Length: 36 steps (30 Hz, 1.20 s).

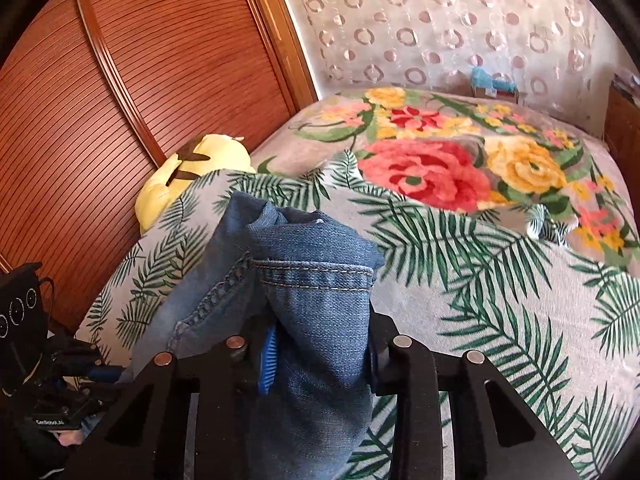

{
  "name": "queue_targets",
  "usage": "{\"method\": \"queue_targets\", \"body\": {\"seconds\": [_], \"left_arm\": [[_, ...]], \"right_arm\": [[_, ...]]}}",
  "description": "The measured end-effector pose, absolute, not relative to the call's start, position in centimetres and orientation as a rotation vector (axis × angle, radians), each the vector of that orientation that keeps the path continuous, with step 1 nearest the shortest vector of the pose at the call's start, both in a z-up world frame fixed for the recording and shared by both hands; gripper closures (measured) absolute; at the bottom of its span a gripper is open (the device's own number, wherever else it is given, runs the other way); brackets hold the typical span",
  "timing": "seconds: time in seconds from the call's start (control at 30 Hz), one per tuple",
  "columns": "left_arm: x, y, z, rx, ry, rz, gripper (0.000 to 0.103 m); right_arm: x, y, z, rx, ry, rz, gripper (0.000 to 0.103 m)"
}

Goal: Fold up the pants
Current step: 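Grasp the folded jeans stack with the right tool and lift it, then carry the jeans stack toward the yellow plush toy and release it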

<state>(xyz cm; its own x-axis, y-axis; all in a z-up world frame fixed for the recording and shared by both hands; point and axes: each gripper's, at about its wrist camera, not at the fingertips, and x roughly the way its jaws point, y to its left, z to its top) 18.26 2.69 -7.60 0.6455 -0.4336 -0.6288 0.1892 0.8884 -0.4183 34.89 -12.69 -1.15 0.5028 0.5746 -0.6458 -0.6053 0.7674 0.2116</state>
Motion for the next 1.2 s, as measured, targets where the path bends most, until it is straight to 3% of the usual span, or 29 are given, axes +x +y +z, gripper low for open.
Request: {"method": "queue_targets", "body": {"seconds": [0.5,1.2], "left_arm": [[17.4,12.7,-5.4,-0.288,0.741,-0.176,0.095],[21.2,20.6,-5.7,-0.206,0.772,-0.117,0.095]], "right_arm": [[36.3,-2.6,0.9,-0.045,0.681,0.817,0.072],[43.3,7.3,-2.4,0.004,0.688,0.786,0.072]]}}
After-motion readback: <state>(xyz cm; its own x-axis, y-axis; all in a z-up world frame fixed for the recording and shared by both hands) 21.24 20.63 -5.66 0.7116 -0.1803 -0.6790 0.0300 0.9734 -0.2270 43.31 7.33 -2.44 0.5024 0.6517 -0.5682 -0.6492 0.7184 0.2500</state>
